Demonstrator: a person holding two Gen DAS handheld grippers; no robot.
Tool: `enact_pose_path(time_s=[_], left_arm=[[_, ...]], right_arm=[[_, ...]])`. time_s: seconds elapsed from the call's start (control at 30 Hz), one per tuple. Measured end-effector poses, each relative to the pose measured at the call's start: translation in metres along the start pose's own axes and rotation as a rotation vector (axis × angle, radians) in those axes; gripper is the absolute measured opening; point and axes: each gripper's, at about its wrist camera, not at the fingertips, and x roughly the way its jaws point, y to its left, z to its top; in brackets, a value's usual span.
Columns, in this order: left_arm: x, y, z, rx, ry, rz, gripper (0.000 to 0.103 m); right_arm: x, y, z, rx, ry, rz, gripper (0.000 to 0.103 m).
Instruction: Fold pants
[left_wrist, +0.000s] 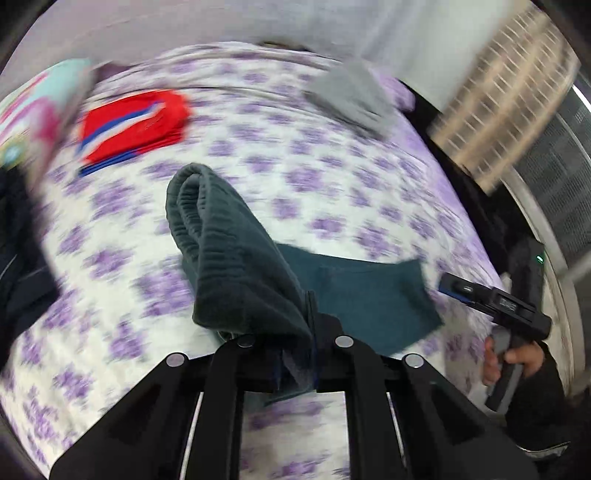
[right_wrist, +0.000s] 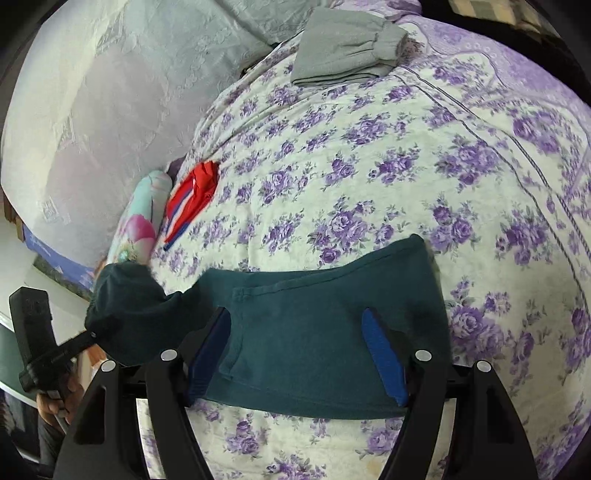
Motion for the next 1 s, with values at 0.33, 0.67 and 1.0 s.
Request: enact_pose_path(time_s=[0.33,0.67,1.0], left_arm=[[0.107,-0.086,-0.006,0.155,0.213,-0.082,0.019],[0.125,-0.073,-0.018,0.075,0.291,-0.064,0.074],[0.084,0.014,-0.024,-0.145,0.180,0.099,0.080]], right_arm=[[0.005,-0.040,-0.025,0.116,0.033,0.034,0.075],[0.010,-0.021,-0.017,0.086,0.079,0.078,0.085],[0.061,0.018,-0.007,-0.003,0.160,-0.045,0.088]])
